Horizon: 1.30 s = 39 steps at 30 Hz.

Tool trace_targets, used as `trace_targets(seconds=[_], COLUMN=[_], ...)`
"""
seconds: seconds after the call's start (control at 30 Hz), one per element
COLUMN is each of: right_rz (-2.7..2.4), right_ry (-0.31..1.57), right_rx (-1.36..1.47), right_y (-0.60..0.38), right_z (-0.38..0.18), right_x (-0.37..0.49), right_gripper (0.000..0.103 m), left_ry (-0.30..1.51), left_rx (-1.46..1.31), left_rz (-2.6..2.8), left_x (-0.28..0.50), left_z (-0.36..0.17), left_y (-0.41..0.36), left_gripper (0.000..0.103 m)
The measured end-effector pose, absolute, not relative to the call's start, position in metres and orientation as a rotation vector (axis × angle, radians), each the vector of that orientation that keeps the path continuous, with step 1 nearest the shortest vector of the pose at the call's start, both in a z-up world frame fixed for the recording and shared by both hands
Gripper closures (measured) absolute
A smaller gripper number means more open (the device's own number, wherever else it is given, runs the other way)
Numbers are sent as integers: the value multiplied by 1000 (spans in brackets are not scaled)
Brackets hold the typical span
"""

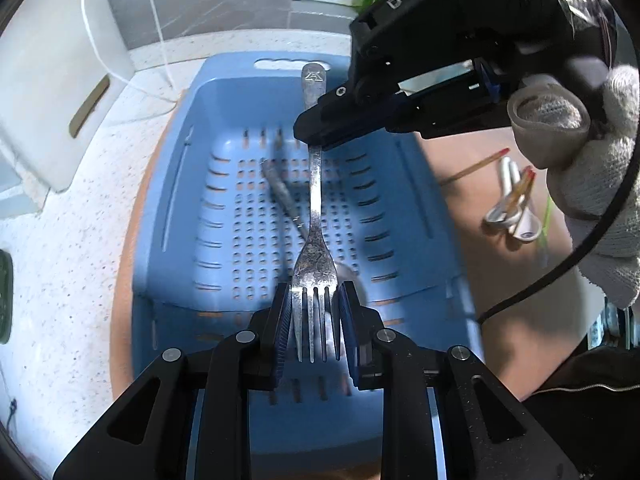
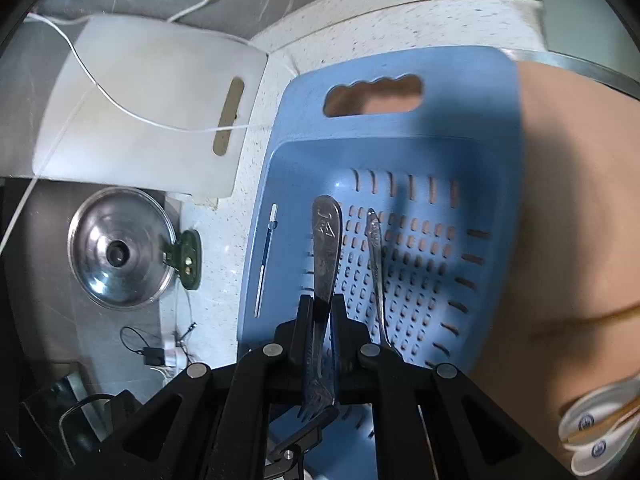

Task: Organize utensils
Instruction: 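Lift the steel fork and carry it over the blue basket with the right tool, then lower the steel fork into the blue basket and open the right tool, then move both tools back over the utensils on the mat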

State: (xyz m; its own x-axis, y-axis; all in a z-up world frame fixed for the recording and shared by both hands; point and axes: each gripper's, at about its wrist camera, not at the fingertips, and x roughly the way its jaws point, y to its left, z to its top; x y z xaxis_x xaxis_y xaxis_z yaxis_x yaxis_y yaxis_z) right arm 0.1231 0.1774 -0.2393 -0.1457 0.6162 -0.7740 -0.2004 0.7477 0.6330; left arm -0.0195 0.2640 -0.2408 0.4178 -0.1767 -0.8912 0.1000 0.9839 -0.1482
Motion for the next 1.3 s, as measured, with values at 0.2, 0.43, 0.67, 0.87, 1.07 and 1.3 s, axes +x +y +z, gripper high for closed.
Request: trace_targets(seconds=[0.2, 0.43, 0.67, 0.87, 1.07, 1.3], right_rz=[744, 749, 751, 779, 777, 821], right_ry=[1582, 1603, 1604, 1606, 1595, 1540], right_rx=[259, 172, 112, 73, 44, 36], right_y=[201, 216, 225, 229, 228, 209], right_z=[-247, -260, -272, -273, -271, -247], right_x=[125, 128, 125, 125, 126, 116], right_gripper=[95, 96, 100, 97, 97, 87], left_ry=[1160, 1195, 1200, 1191, 1177, 1138], left_rx=[-41, -24, -29, -47, -75, -86], left_rz=[-130, -132, -101, -83, -65, -41], left_x=[-13, -5, 0, -3, -5, -26], left_z=[-251, -260, -258, -252, -244, -220], left_y=[265, 259, 260, 266, 270, 268], left_gripper=[80, 90, 90, 90, 90, 90])
